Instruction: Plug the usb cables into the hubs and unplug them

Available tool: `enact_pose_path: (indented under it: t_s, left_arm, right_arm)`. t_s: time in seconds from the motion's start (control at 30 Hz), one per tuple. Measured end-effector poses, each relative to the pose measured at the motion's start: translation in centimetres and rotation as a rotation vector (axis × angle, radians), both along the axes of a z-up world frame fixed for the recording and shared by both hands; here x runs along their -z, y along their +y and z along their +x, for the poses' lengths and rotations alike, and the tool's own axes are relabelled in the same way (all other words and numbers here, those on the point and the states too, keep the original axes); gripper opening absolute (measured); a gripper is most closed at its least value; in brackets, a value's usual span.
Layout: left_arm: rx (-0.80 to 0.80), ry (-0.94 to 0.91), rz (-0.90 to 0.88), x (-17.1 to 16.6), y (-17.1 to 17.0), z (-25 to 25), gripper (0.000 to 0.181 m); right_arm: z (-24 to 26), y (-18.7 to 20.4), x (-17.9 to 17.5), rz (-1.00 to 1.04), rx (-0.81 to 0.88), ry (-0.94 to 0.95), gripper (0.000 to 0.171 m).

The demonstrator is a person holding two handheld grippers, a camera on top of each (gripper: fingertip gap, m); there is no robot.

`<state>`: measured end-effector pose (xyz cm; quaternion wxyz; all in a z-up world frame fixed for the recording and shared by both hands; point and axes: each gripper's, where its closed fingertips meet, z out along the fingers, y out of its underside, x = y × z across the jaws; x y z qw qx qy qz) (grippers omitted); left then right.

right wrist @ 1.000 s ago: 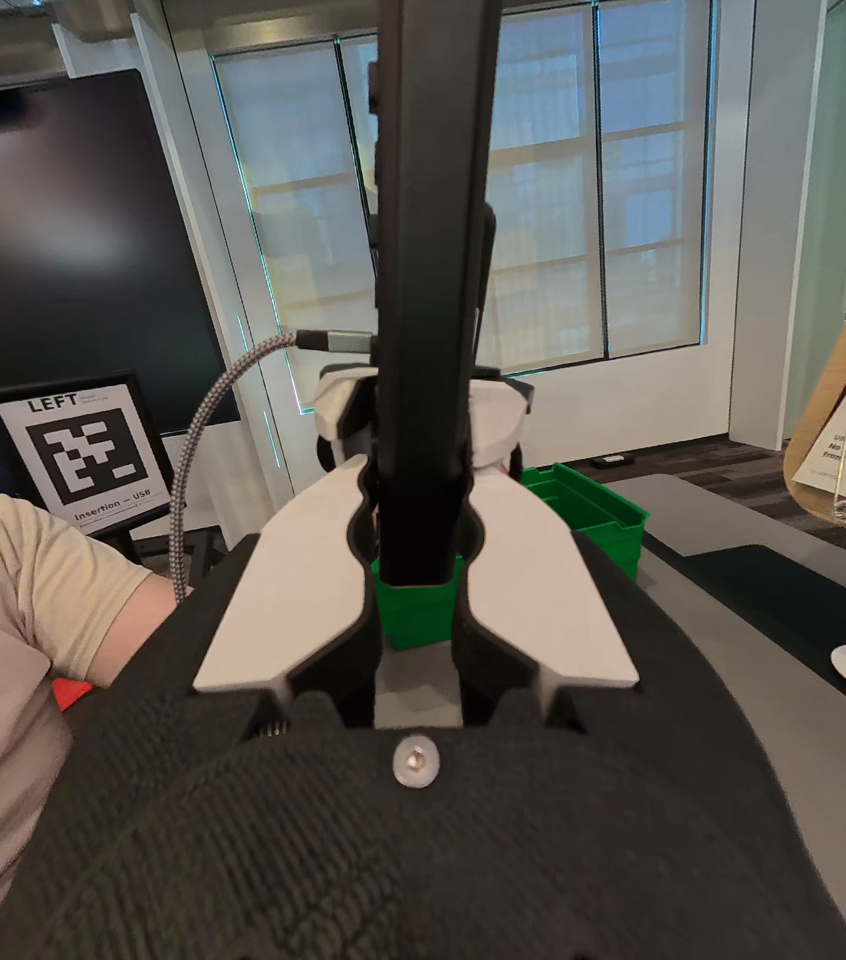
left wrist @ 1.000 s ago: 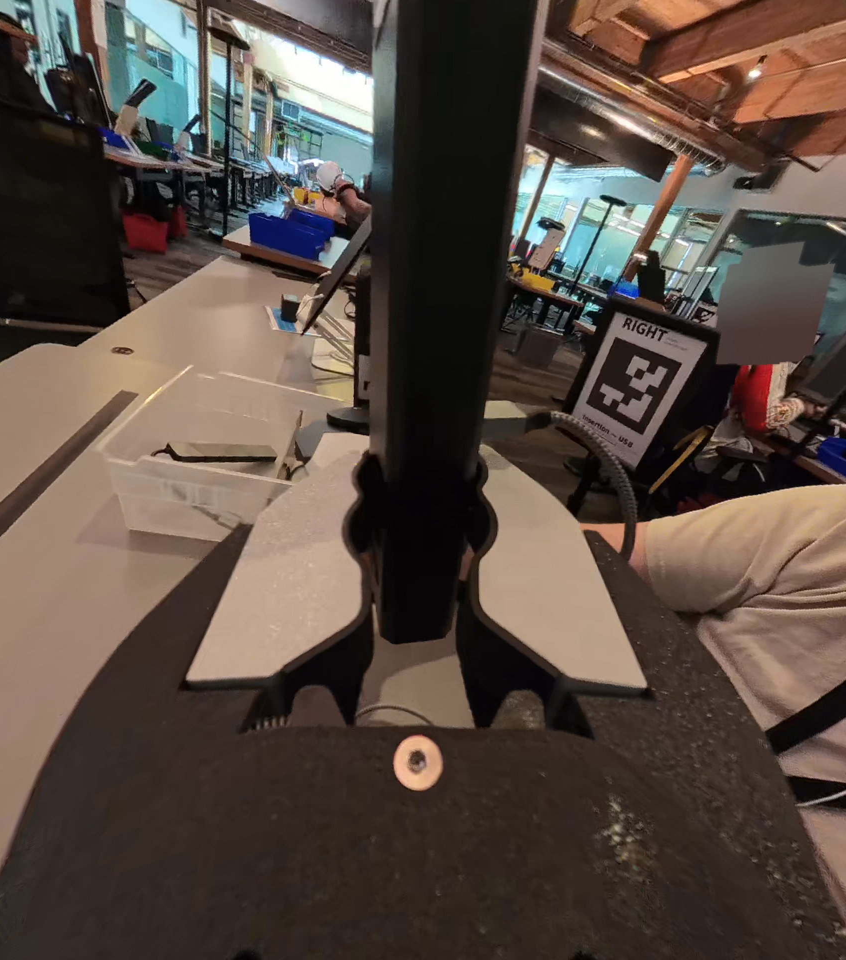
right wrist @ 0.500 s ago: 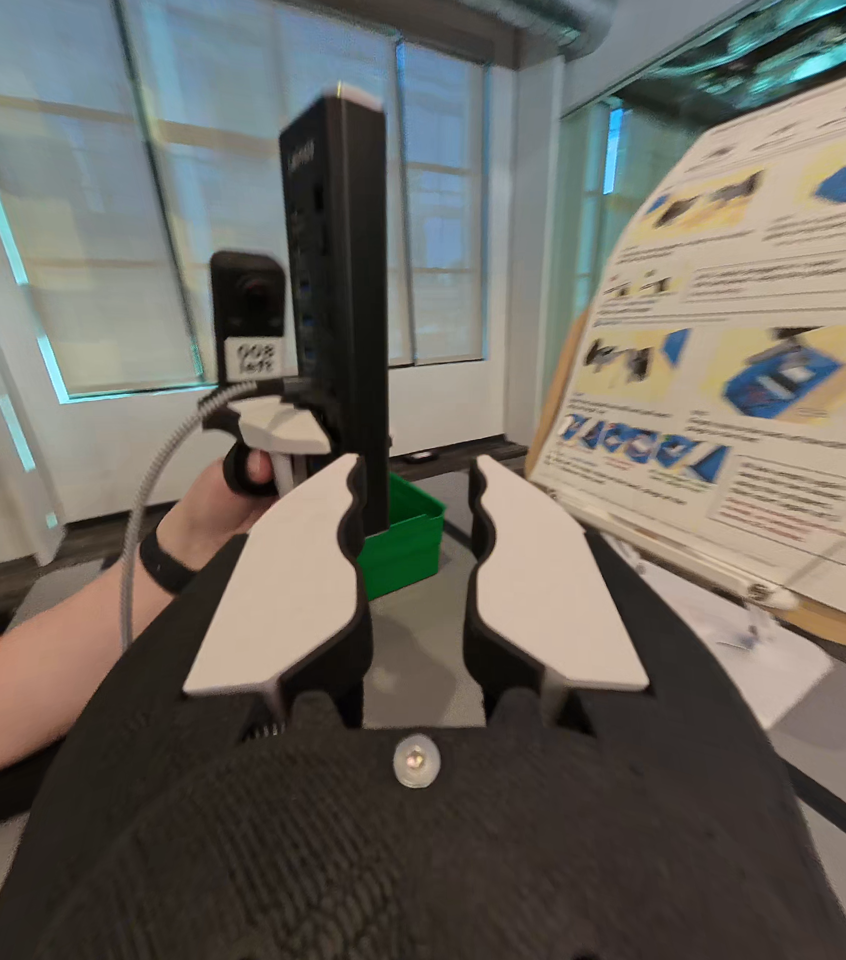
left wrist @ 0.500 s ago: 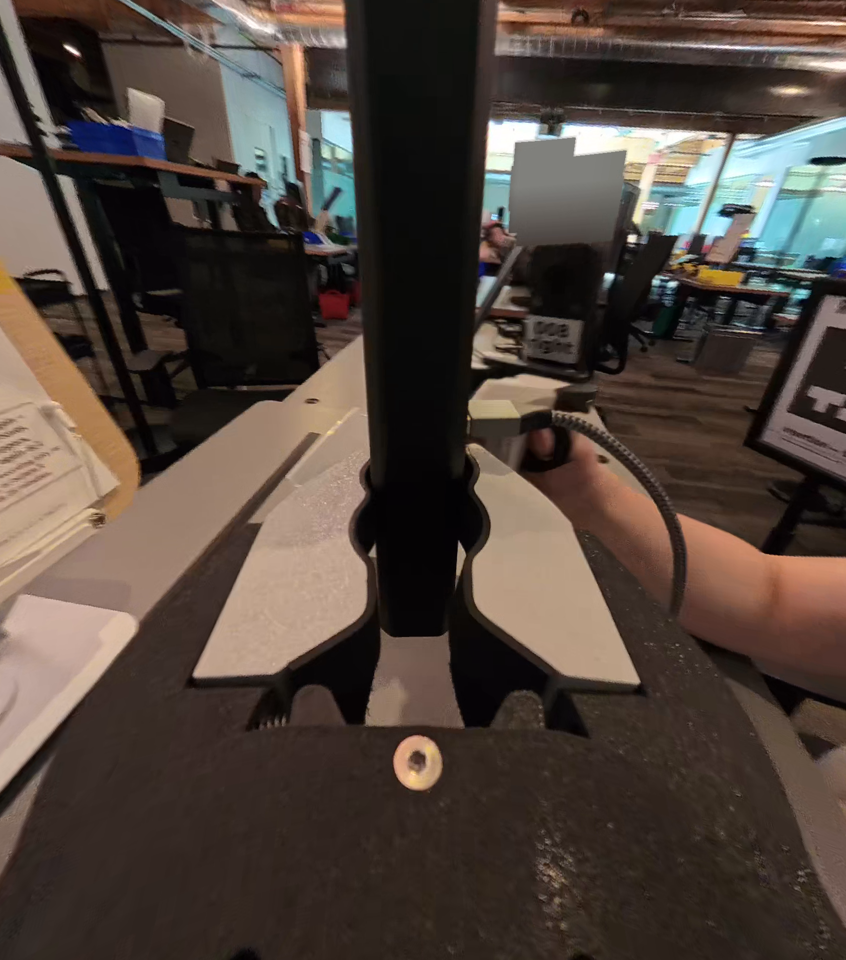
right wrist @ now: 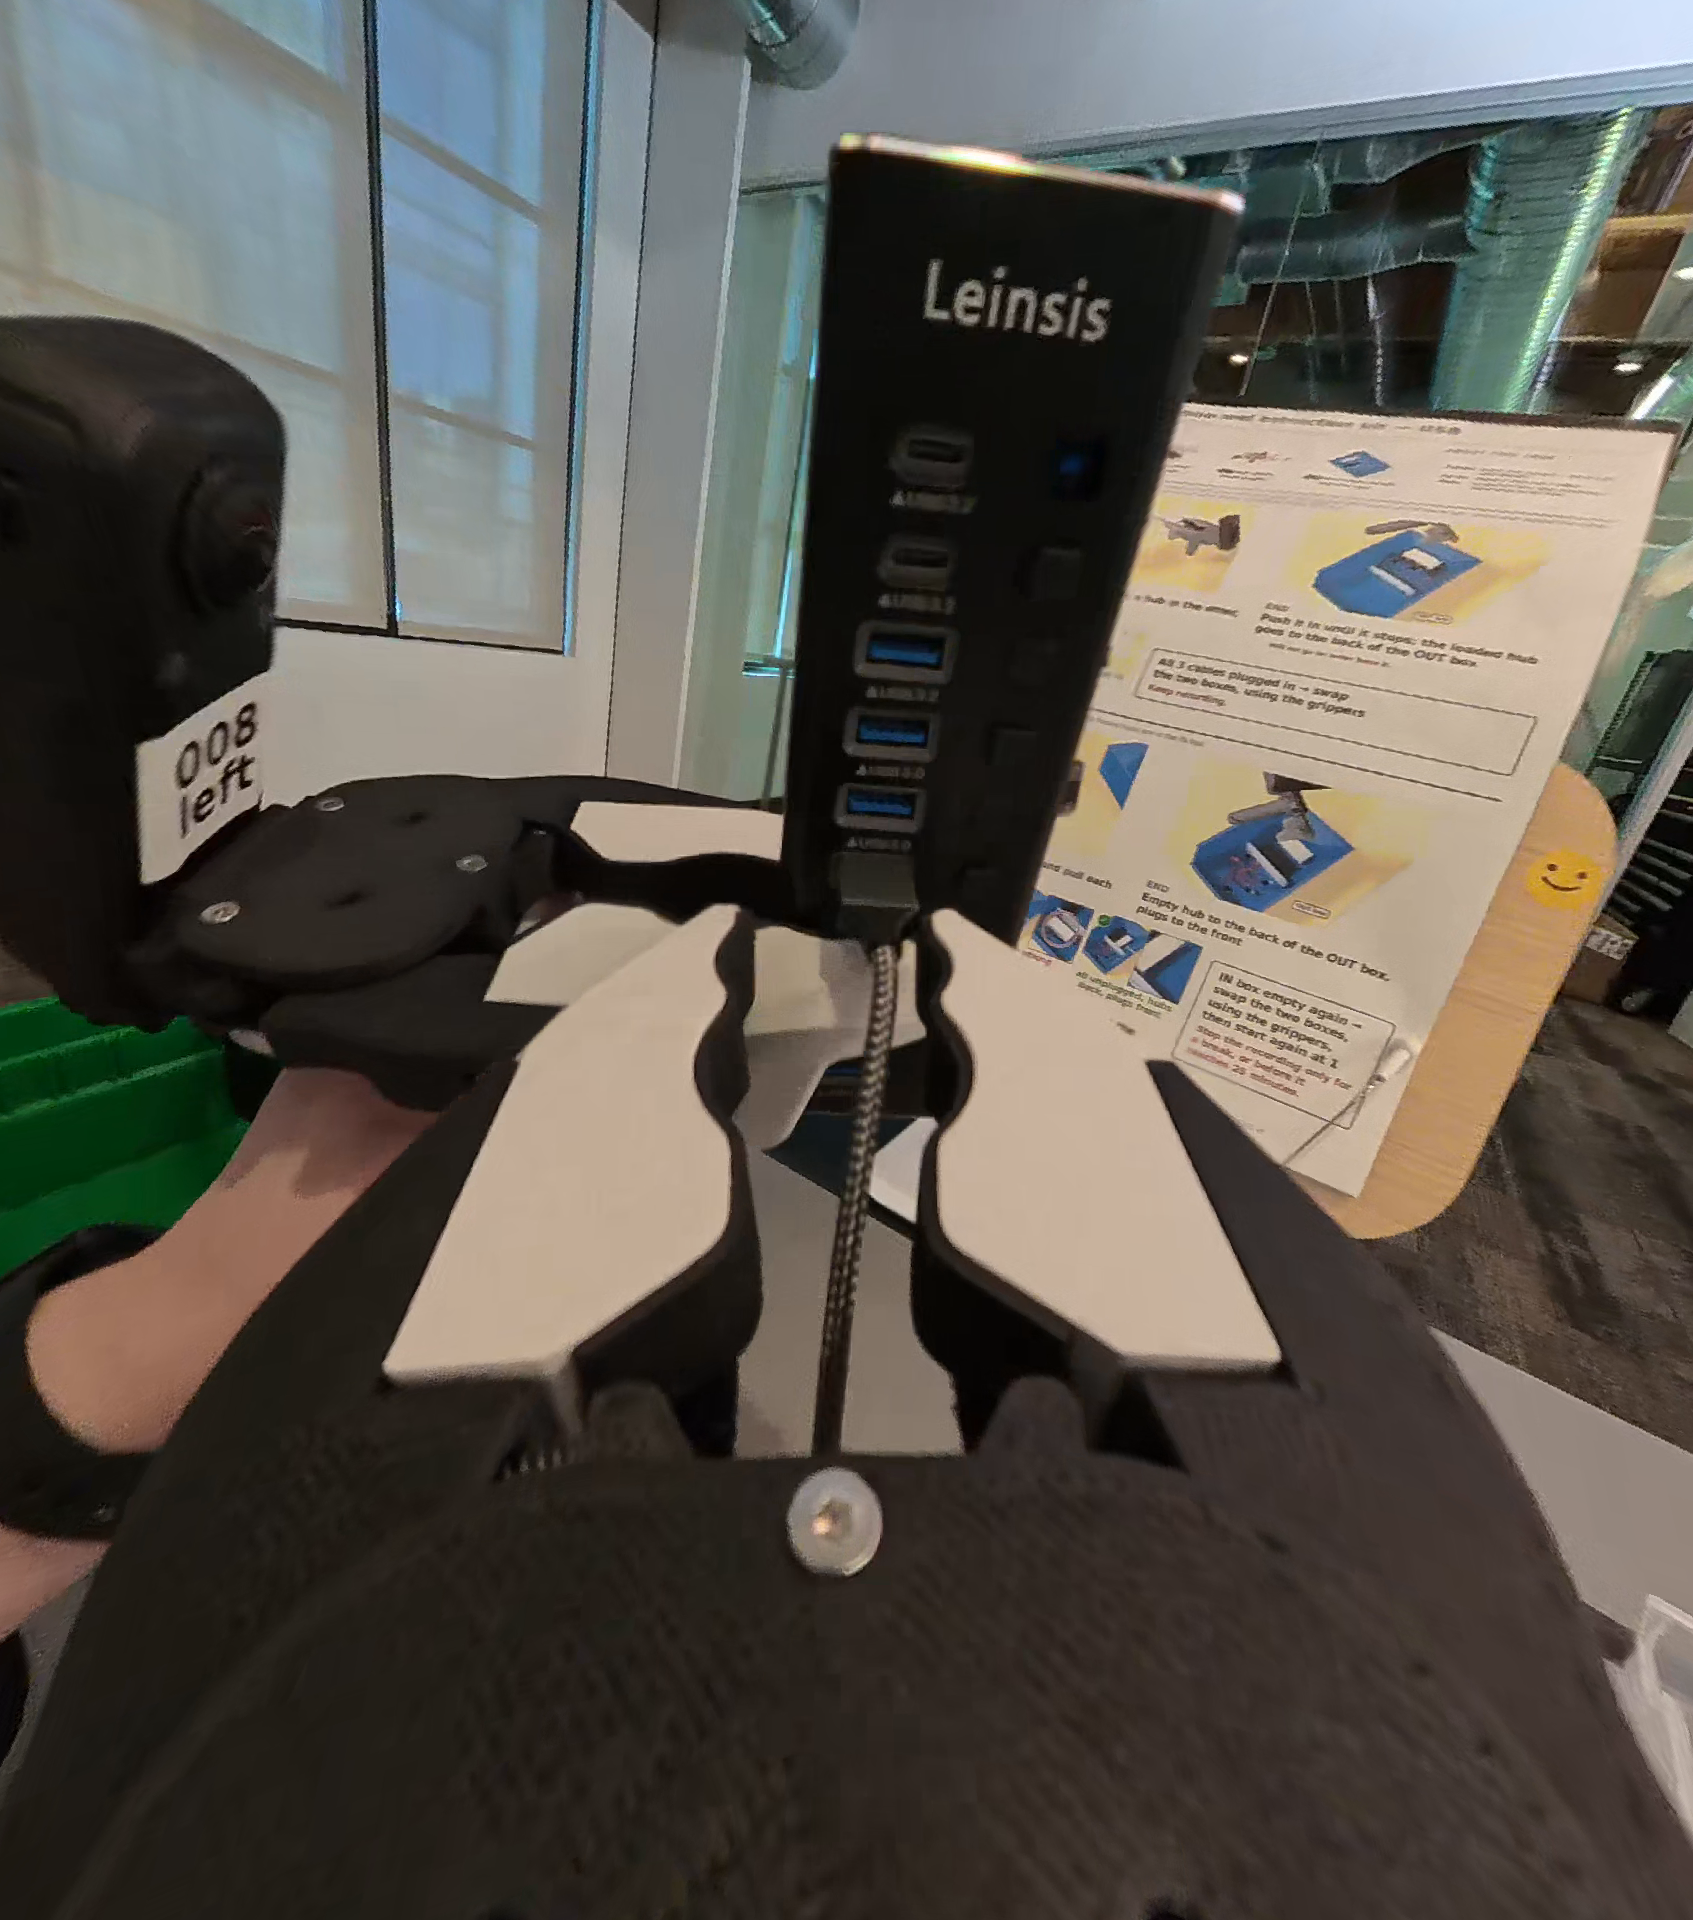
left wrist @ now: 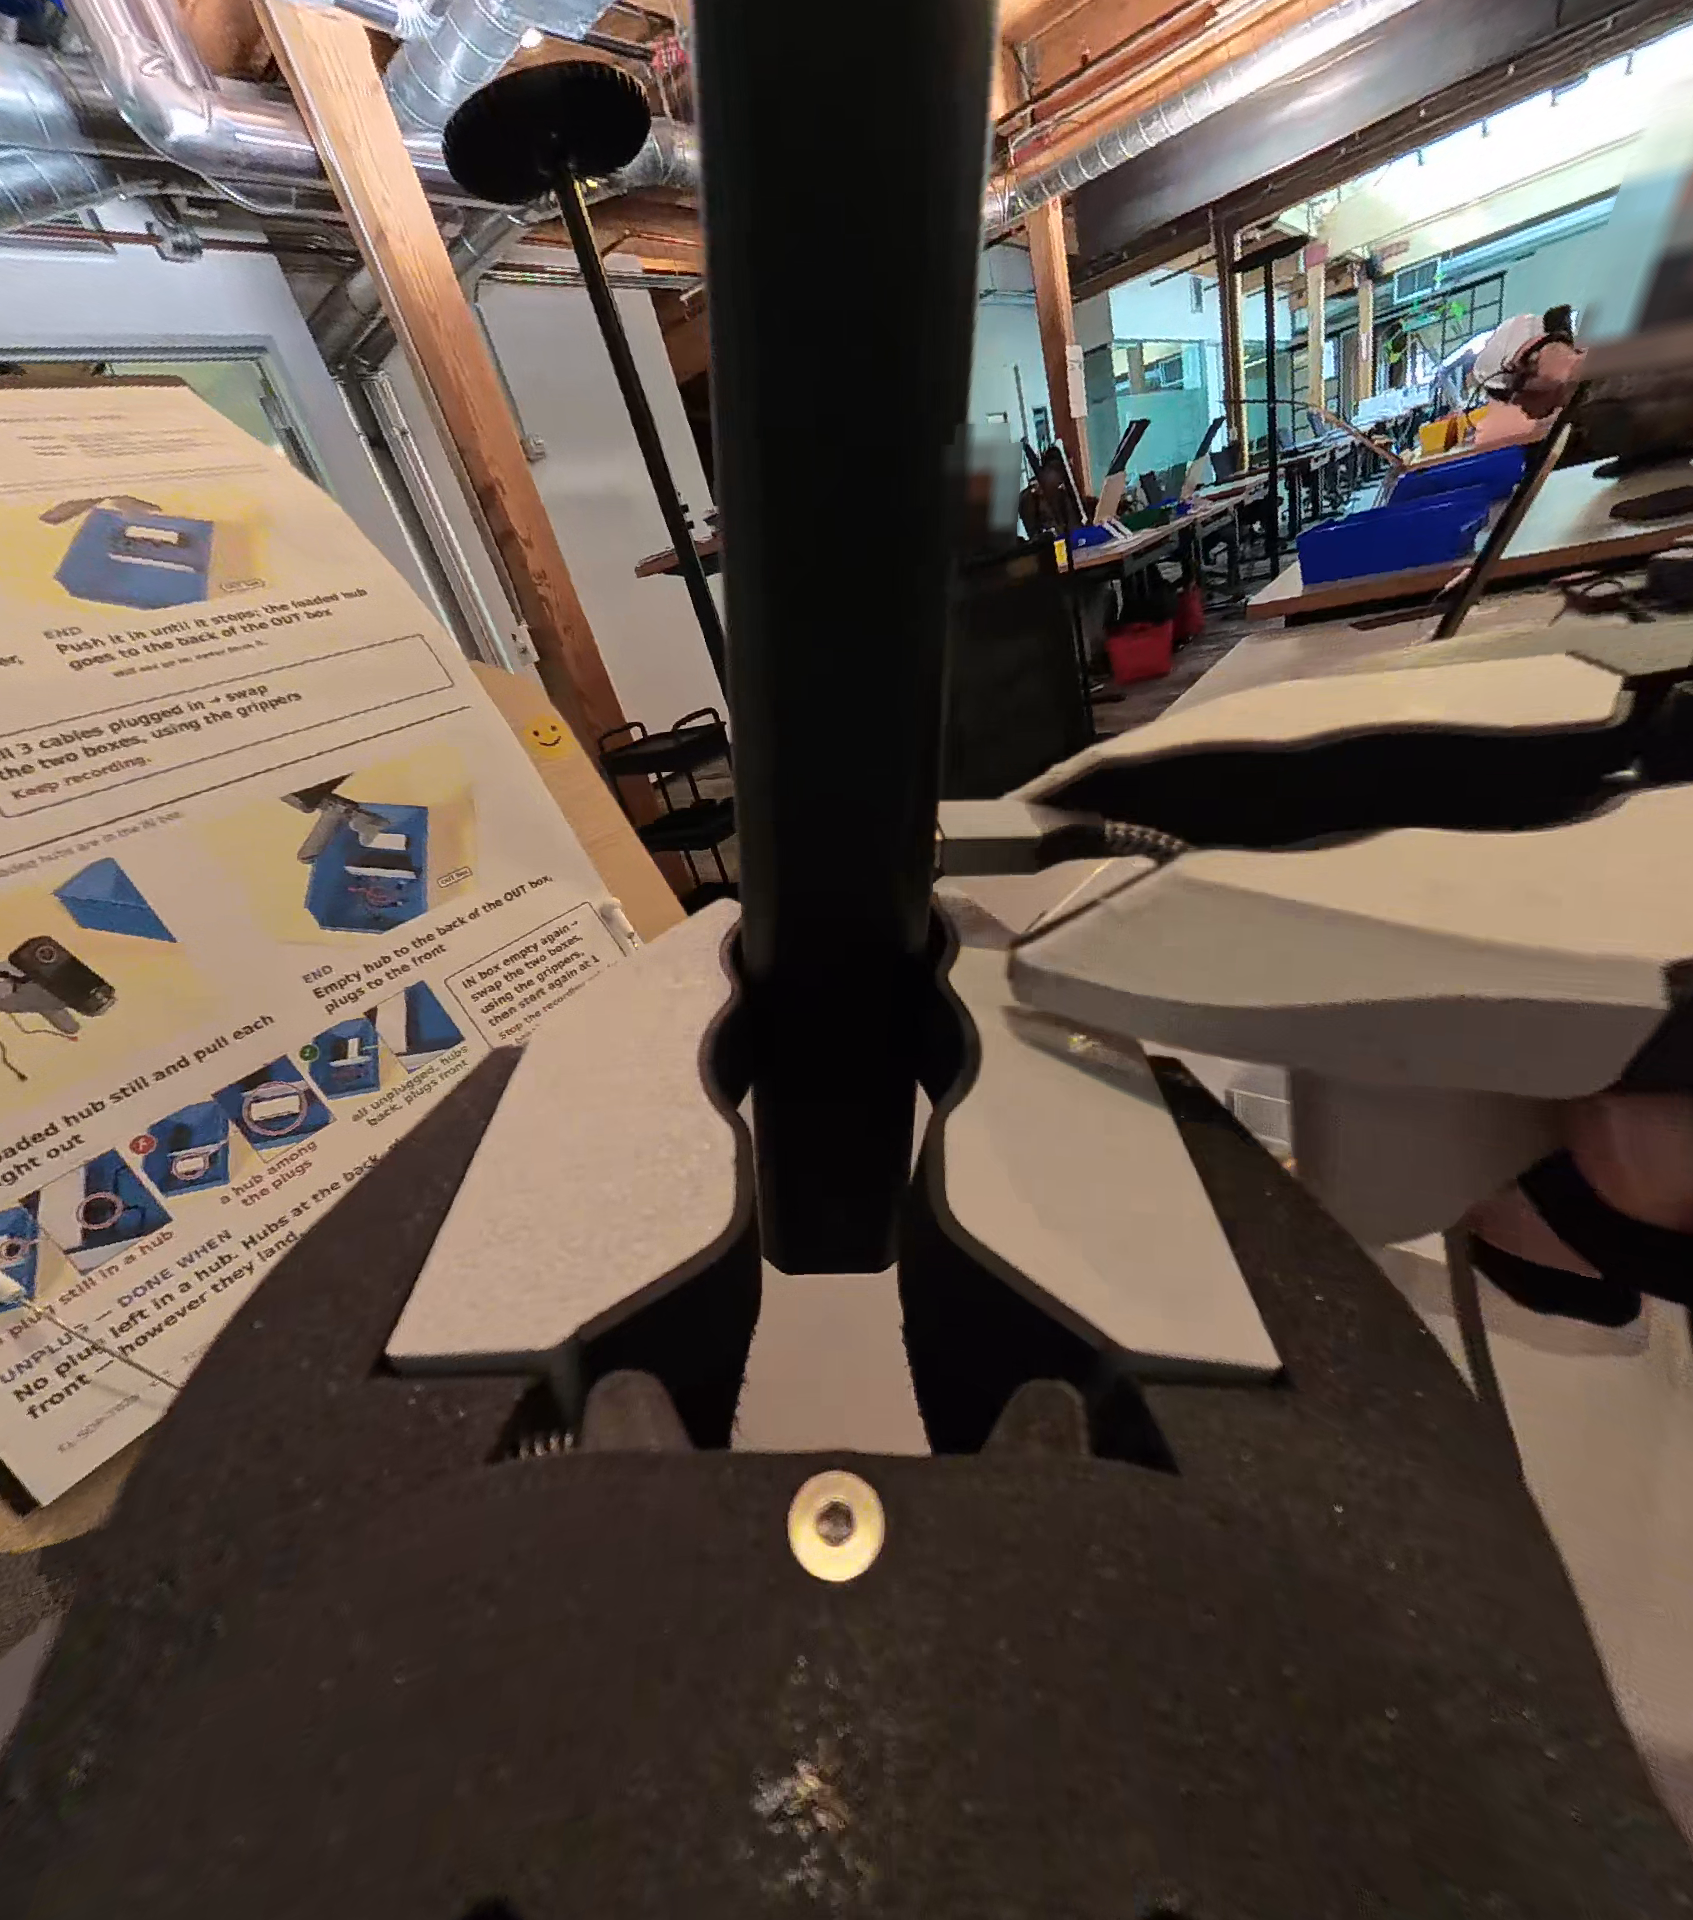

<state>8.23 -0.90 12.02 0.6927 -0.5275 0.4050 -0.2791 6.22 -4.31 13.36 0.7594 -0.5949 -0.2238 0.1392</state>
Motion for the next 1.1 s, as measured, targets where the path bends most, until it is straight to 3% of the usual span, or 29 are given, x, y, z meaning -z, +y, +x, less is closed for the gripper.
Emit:
enact_pose_path:
  t_s: [0.03, 0.13, 0.4, 0.63, 0.77, 0.83, 0.9, 1.0, 1.1]
  left_arm:
    - [0.007, 0.006, 0.006, 0.1, -0.2, 0.3, 0.027]
    - [0.02, 0.019, 0.009, 0.5, -0.4, 0.9, 0.028]
    - [-0.055, 0.033, -0.022, 1.4, 0.9, 0.9, 0.028]
    - [0.007, -0.015, -0.05, 0.4, 0.5, 0.2, 0.028]
    - [-0.011, -0.163, -0.191, -0.6, 3.7, -4.7, 0.028]
    - [-0.092, -0.162, -0.176, -1.0, 4.9, -7.8, 0.028]
    - [-0.14, -0.133, -0.148, -1.6, 5.0, -9.9, 0.028]
    - [-0.082, -0.198, -0.167, -3.2, 4.0, -11.3, 0.028]
    - [0.008, -0.233, -0.19, -4.1, 3.0, -11.4, 0.027]
  right_arm:
    - [0.3, 0.2, 0.0, 0.001, 0.011, 0.011, 0.026]
    - [1.2, 0.5, -0.2, -0.001, 0.024, 0.036, 0.015]
    - [1.5, 1.6, 0.9, -0.08, 0.034, 0.111, 0.015]
    - [0.8, 0.9, 0.2, -0.041, -0.013, 0.038, 0.015]
    - [0.9, -0.4, -0.4, -0.008, -0.004, 0.014, 0.015]
    - [0.8, -0.3, -0.1, -0.048, -0.014, -0.038, 0.015]
    - [0.0, 0.2, 2.0, -0.184, -0.135, -0.123, 0.015]
    - [-2.4, -1.0, 8.5, -0.444, -0.5, -0.267, 0.015]
    - [-2.4, -0.9, 16.5, -0.679, -0.588, -0.408, 0.015]
